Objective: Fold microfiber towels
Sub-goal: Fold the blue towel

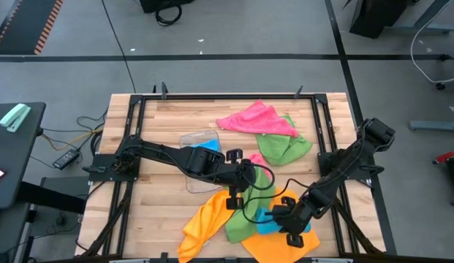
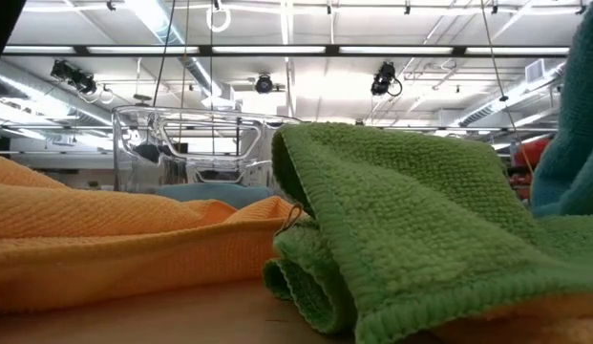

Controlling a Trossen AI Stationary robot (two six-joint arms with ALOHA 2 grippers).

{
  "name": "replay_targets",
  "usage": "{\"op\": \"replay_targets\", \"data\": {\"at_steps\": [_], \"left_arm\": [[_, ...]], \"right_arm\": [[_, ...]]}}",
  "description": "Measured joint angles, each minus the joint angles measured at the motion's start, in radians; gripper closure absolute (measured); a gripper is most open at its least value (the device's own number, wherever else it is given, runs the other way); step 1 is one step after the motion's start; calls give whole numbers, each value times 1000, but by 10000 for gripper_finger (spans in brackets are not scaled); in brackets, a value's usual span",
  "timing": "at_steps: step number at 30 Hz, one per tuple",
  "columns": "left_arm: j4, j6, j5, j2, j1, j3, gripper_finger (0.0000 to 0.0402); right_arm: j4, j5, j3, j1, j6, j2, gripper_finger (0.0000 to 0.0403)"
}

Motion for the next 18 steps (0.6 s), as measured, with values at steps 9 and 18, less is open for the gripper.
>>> {"op": "replay_targets", "data": {"at_steps": [9, 18], "left_arm": [[0, -4, 5, 0, -3, 0, 349], [-1, -30, 5, 0, -16, 0, 351]], "right_arm": [[13, -20, -3, -17, -152, 49, 348], [-3, -54, -4, -24, -230, 74, 332]]}}
